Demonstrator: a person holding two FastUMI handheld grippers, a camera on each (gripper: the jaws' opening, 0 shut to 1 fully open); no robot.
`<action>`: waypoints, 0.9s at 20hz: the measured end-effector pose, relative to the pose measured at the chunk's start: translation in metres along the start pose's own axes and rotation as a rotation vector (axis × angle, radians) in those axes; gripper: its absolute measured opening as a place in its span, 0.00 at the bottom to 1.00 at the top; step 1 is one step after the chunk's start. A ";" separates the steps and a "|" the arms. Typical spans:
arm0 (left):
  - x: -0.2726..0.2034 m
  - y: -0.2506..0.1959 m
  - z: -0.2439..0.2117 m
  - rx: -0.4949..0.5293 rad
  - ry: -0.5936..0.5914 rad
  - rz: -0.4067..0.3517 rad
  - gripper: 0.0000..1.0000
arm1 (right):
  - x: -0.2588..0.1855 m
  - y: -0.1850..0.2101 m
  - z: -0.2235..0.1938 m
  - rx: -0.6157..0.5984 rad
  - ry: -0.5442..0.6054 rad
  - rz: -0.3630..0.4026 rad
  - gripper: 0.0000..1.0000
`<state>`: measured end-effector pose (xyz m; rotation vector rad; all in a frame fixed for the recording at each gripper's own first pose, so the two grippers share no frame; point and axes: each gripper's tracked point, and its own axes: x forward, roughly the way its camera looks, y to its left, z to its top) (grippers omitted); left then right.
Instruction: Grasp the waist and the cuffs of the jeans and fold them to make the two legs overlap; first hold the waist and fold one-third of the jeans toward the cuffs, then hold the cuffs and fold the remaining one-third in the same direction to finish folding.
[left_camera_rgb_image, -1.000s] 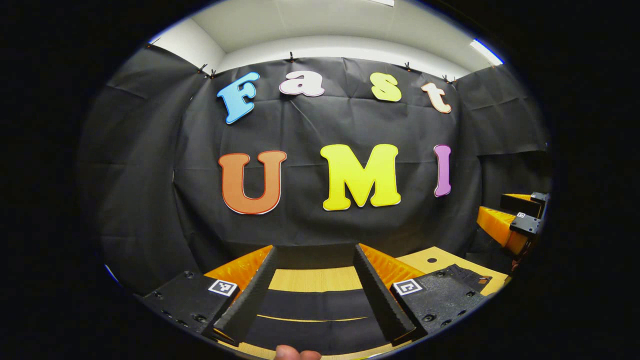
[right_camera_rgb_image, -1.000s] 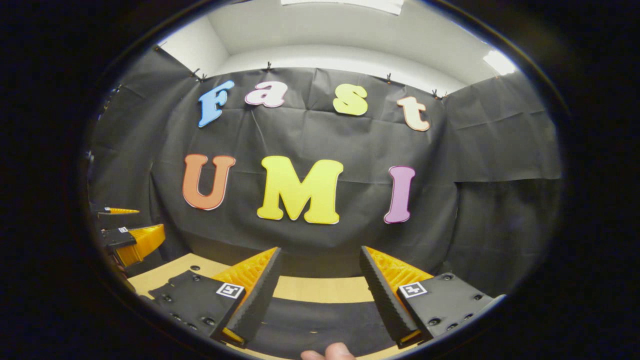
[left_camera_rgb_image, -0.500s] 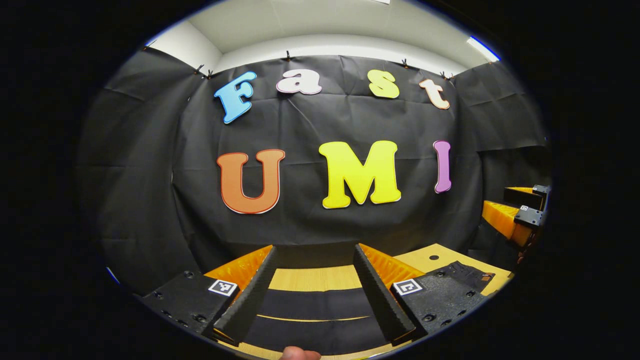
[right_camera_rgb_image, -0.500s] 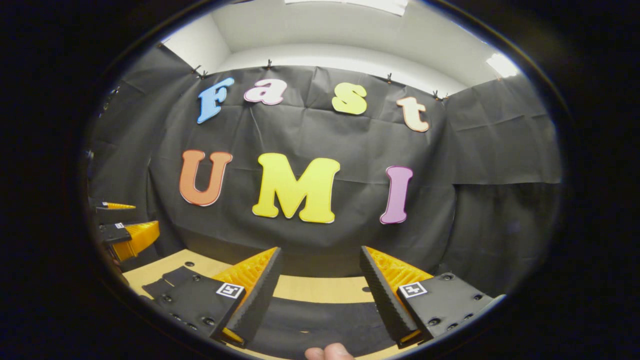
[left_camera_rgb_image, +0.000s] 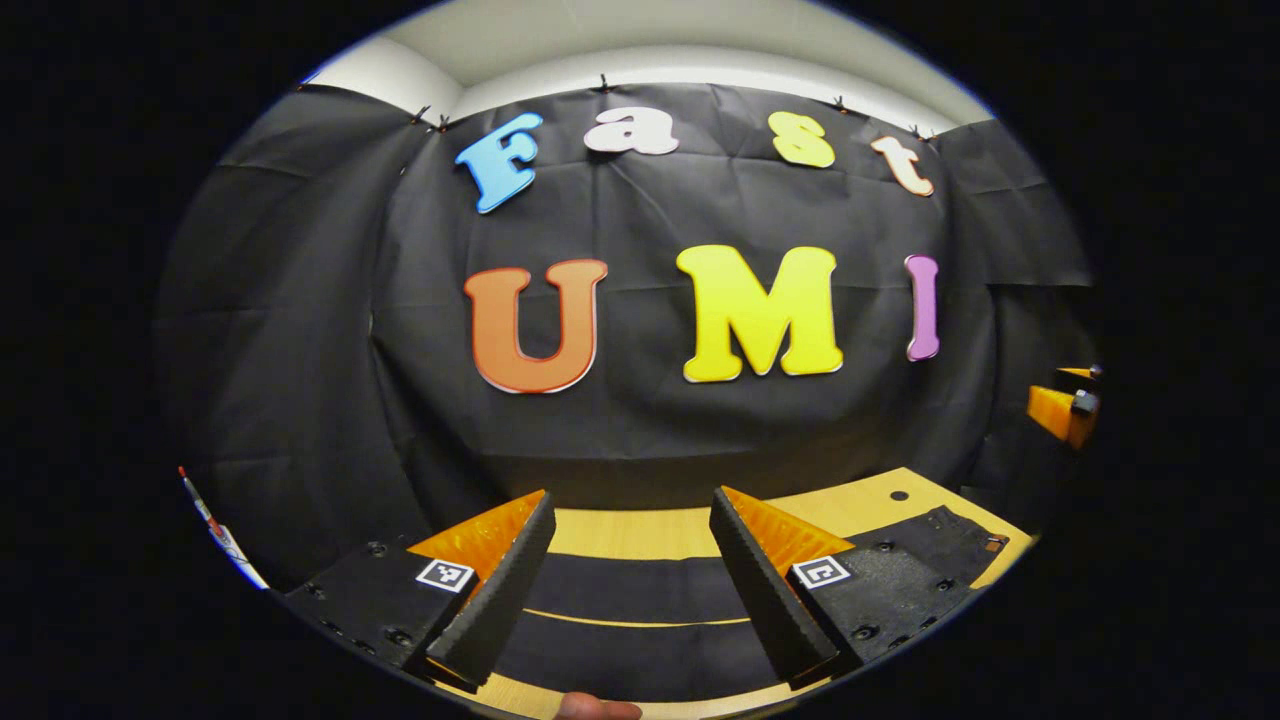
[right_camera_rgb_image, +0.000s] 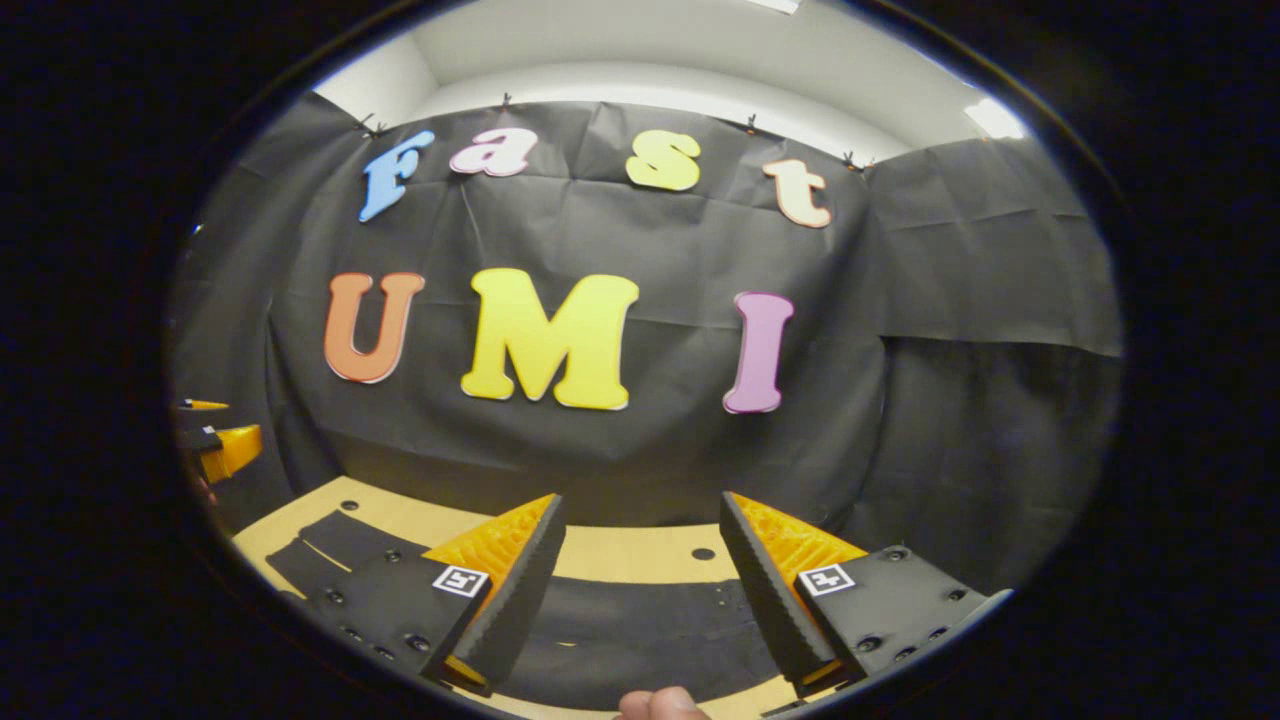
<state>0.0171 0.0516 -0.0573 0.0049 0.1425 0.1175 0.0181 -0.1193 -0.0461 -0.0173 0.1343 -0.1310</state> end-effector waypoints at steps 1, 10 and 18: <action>0.001 0.012 -0.007 0.018 0.014 0.024 0.99 | 0.004 -0.015 -0.007 -0.008 0.017 -0.016 0.98; -0.020 0.110 -0.128 -0.077 0.301 0.202 1.00 | 0.010 -0.116 -0.130 0.353 0.362 -0.076 0.97; -0.040 0.109 -0.232 -0.643 0.550 0.308 1.00 | 0.006 -0.144 -0.233 0.854 0.590 -0.172 0.98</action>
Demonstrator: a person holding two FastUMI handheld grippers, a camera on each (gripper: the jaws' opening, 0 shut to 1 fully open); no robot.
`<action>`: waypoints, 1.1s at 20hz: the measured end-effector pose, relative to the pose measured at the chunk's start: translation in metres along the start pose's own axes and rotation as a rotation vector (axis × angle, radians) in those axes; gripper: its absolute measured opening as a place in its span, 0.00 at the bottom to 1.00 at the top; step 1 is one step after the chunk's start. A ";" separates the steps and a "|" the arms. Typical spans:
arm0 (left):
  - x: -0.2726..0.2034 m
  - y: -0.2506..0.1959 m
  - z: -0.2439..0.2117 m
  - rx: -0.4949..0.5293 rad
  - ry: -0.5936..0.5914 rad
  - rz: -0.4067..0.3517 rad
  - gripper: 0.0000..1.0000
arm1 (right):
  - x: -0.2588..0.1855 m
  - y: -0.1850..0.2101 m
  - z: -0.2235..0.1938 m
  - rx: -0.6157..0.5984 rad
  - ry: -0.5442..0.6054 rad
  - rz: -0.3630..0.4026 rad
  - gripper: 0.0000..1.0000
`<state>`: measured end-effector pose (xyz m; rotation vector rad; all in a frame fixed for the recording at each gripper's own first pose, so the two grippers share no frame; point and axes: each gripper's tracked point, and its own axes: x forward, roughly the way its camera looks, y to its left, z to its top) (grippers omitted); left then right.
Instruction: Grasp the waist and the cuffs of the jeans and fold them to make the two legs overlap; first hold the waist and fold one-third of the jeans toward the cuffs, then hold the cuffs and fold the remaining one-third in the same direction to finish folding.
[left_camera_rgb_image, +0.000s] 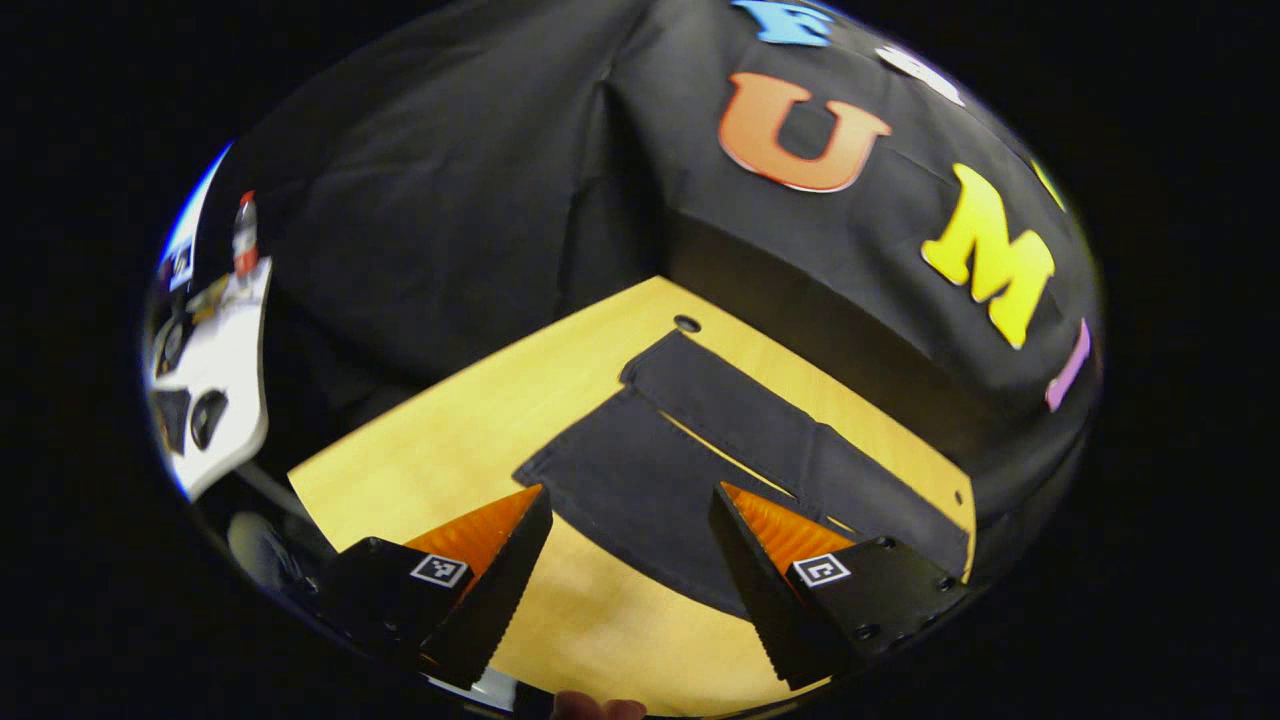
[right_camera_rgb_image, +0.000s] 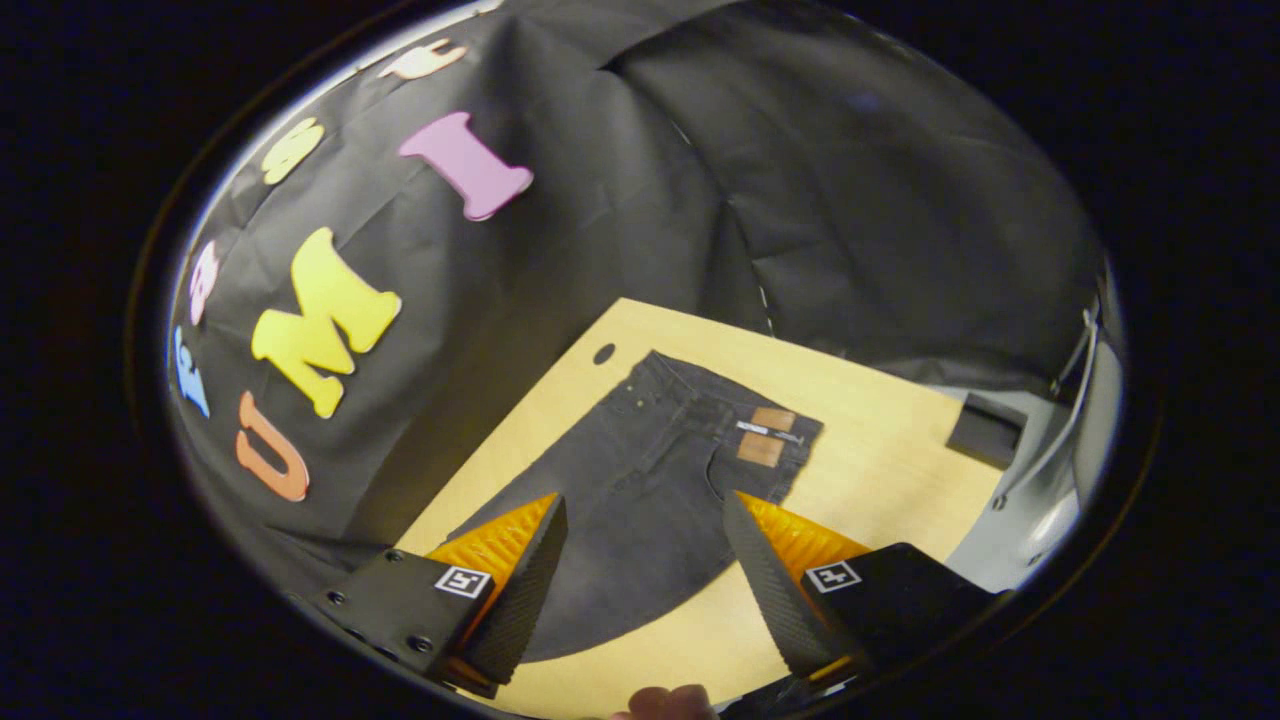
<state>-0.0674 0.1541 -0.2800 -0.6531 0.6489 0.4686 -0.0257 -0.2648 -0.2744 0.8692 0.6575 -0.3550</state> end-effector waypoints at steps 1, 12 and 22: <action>0.005 0.004 -0.005 -0.082 0.022 0.003 1.00 | 0.006 -0.008 -0.004 0.029 0.014 -0.009 0.98; 0.047 0.044 -0.012 -0.604 0.149 0.042 0.99 | 0.054 -0.061 -0.026 0.298 0.144 -0.085 0.98; 0.108 0.040 0.015 -0.585 0.151 0.075 0.99 | 0.092 -0.074 -0.022 0.364 0.155 -0.175 0.98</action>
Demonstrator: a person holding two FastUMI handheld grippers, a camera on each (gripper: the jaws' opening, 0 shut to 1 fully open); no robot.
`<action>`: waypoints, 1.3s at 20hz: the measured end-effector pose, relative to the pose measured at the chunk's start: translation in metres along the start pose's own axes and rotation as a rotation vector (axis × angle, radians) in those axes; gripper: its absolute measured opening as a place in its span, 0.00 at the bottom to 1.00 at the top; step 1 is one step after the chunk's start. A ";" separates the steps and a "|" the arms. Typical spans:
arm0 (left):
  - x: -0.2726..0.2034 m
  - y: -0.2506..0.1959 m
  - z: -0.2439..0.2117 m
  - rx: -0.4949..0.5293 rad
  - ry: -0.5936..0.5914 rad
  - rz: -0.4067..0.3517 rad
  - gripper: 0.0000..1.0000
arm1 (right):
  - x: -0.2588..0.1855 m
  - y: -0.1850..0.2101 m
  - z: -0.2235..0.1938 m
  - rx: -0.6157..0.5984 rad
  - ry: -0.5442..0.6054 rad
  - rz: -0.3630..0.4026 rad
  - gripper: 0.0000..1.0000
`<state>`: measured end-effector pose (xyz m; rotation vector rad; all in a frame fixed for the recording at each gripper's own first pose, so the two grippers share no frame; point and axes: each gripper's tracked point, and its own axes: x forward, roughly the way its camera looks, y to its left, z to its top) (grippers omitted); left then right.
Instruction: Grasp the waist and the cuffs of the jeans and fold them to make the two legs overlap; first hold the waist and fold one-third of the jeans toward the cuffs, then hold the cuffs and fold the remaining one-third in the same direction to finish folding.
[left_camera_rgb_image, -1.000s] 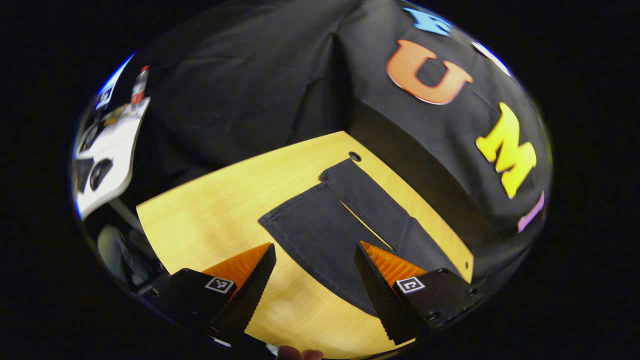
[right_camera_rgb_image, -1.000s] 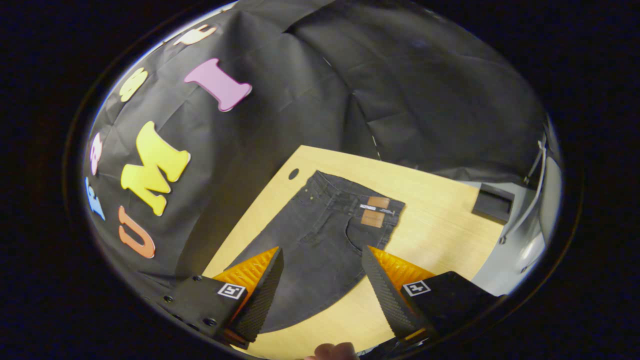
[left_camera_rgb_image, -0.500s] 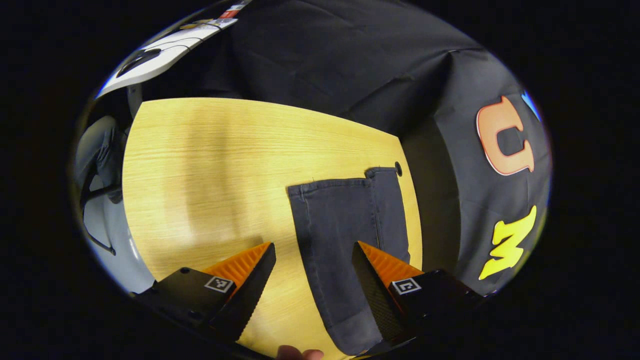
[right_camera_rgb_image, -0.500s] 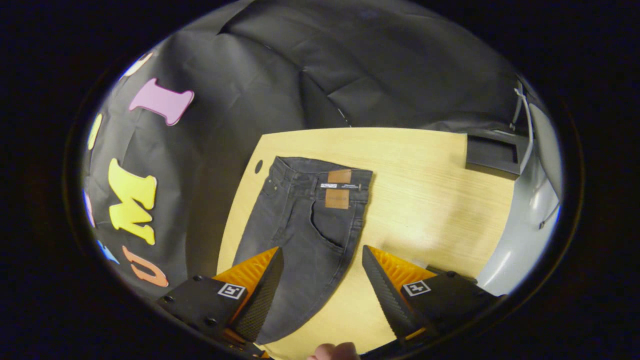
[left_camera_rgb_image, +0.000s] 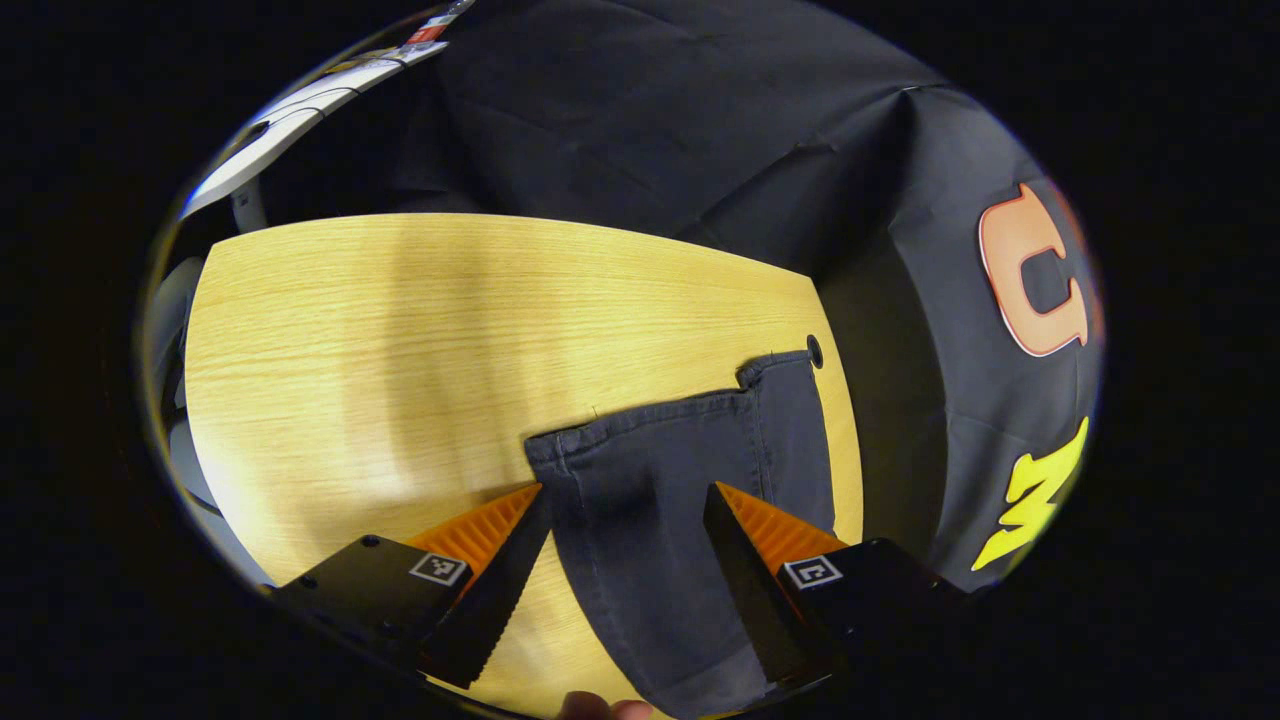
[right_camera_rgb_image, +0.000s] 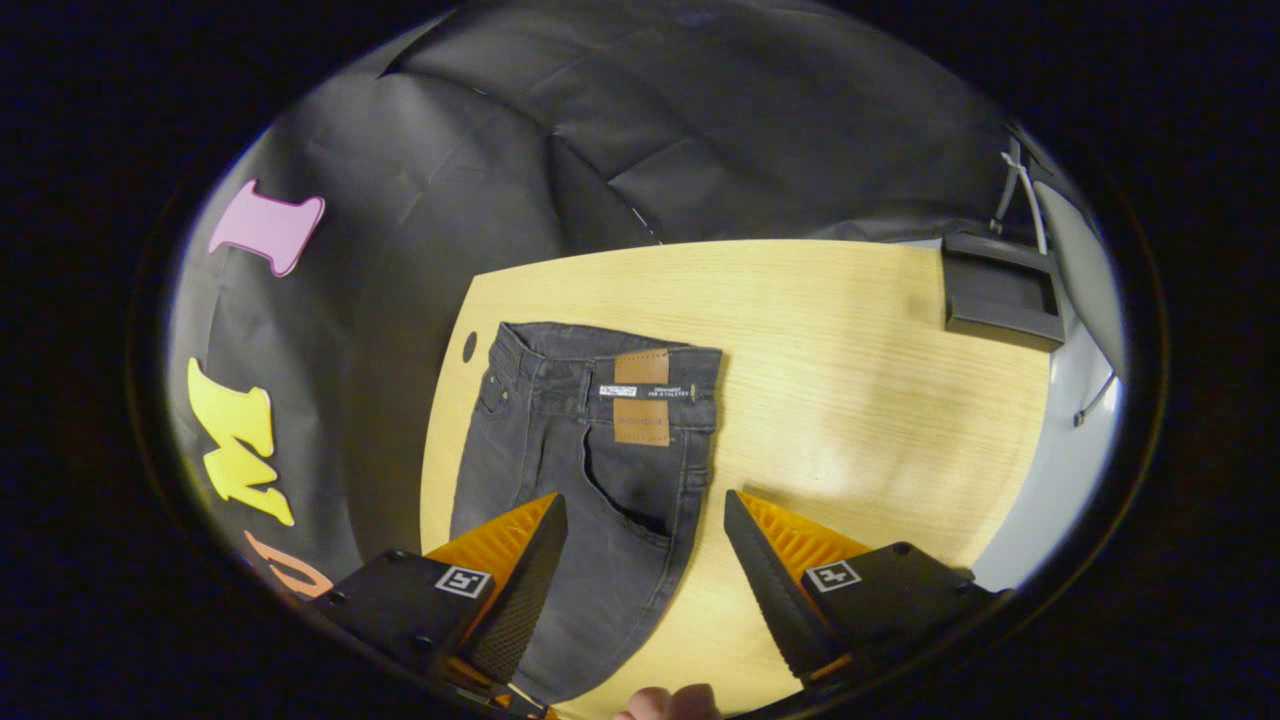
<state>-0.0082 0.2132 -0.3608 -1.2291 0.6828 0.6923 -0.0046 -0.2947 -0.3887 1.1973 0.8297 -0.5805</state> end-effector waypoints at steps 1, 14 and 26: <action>0.003 -0.003 0.000 -0.001 0.002 0.000 0.99 | 0.003 0.000 0.001 0.005 -0.003 -0.003 0.98; 0.027 -0.005 -0.004 0.039 0.069 0.042 0.23 | 0.037 0.007 0.007 -0.033 0.009 -0.153 0.92; 0.022 -0.027 -0.011 0.055 0.182 0.044 0.05 | 0.032 -0.014 0.011 0.055 0.086 -0.372 0.05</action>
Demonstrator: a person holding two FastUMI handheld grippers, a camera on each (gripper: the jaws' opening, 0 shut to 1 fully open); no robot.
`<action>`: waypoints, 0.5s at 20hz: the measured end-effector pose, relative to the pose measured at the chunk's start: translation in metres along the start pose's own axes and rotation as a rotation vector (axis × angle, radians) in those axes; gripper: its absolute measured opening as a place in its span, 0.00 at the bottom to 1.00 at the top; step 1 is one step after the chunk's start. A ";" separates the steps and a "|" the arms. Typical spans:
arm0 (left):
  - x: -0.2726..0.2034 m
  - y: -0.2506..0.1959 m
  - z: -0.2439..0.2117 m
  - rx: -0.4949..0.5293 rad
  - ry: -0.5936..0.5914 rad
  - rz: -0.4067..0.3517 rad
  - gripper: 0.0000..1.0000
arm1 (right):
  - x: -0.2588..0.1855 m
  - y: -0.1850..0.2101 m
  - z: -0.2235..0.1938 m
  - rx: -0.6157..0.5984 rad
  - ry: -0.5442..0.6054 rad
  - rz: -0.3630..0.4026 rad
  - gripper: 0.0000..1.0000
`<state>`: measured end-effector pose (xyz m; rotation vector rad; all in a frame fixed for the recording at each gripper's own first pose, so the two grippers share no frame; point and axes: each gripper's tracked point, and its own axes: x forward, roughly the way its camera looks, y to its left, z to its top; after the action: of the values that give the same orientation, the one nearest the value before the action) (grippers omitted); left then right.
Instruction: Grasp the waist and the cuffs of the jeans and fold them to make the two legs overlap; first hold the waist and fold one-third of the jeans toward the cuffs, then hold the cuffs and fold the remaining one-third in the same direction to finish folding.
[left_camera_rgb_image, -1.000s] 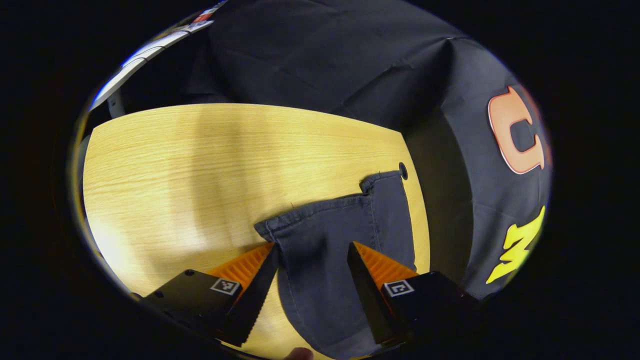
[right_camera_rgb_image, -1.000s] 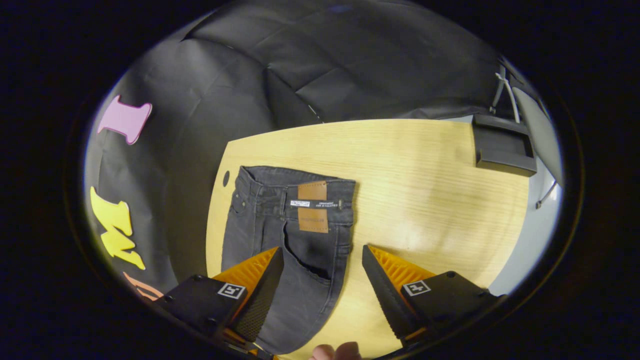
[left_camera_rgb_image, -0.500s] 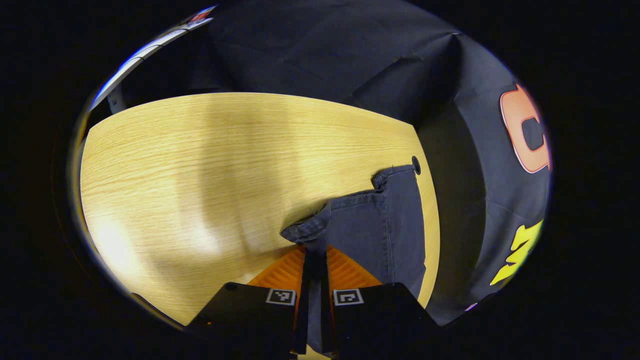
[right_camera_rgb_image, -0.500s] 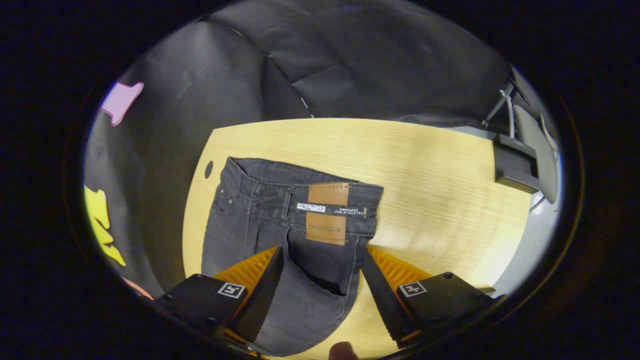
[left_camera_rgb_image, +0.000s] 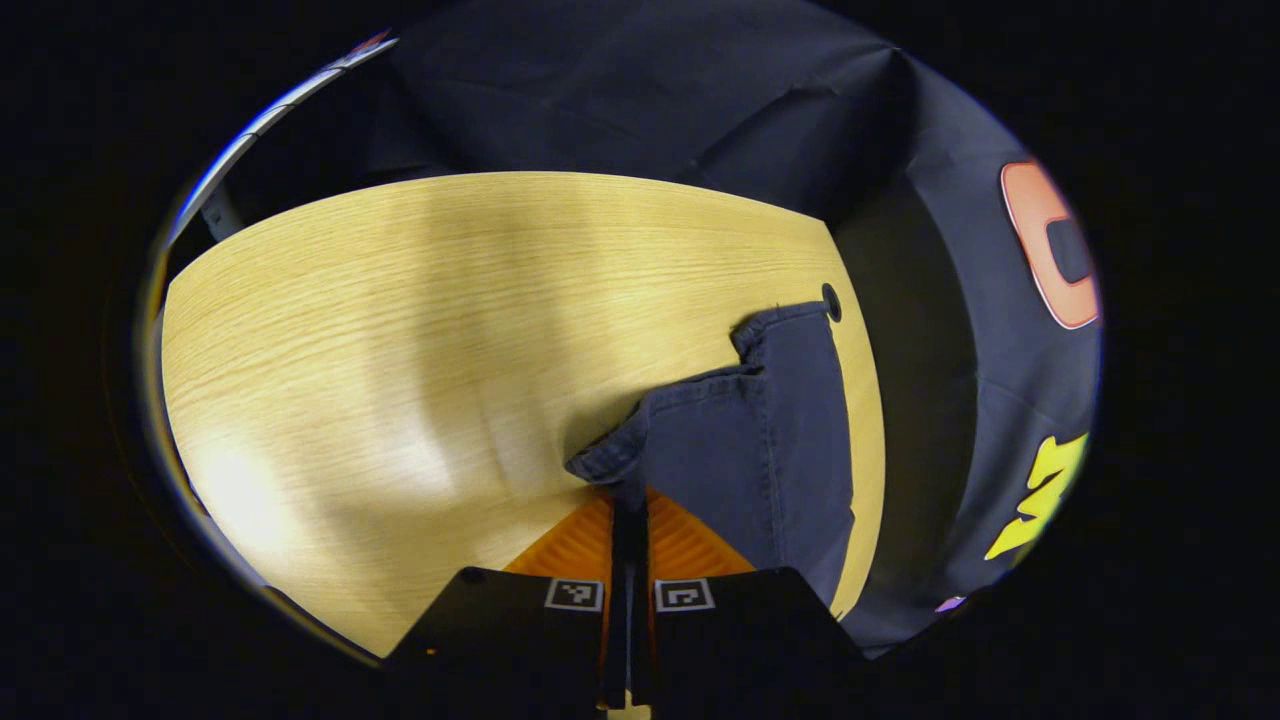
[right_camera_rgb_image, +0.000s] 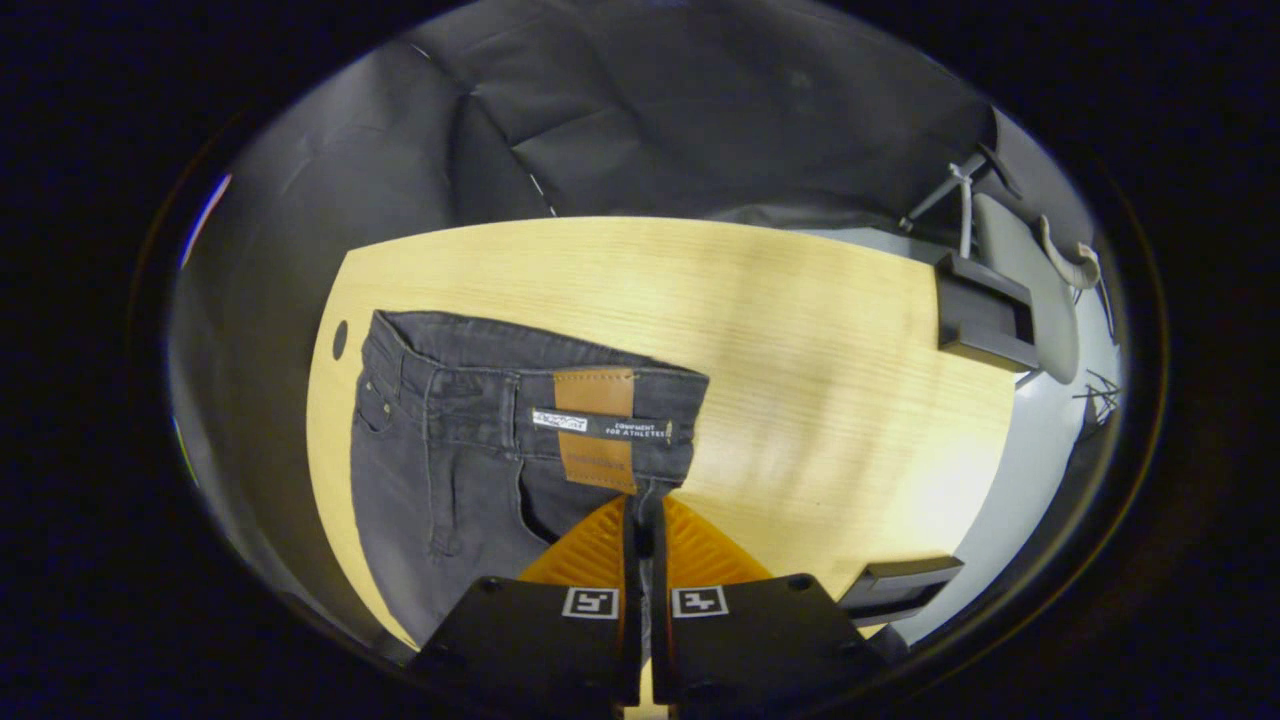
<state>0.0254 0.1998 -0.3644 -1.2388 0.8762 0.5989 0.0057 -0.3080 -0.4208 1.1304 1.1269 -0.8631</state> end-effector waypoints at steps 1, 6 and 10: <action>-0.010 -0.006 0.001 -0.032 0.004 -0.013 0.05 | -0.006 0.004 0.000 0.018 0.014 0.031 0.05; -0.044 -0.036 0.007 -0.176 0.034 -0.068 0.05 | -0.045 0.031 -0.001 0.083 0.067 0.157 0.00; -0.053 -0.051 0.015 -0.233 0.066 -0.079 0.05 | -0.076 0.069 0.004 0.067 0.085 0.254 0.00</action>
<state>0.0407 0.2053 -0.2912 -1.5038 0.8246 0.6118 0.0537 -0.2966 -0.3304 1.3440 1.0028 -0.6636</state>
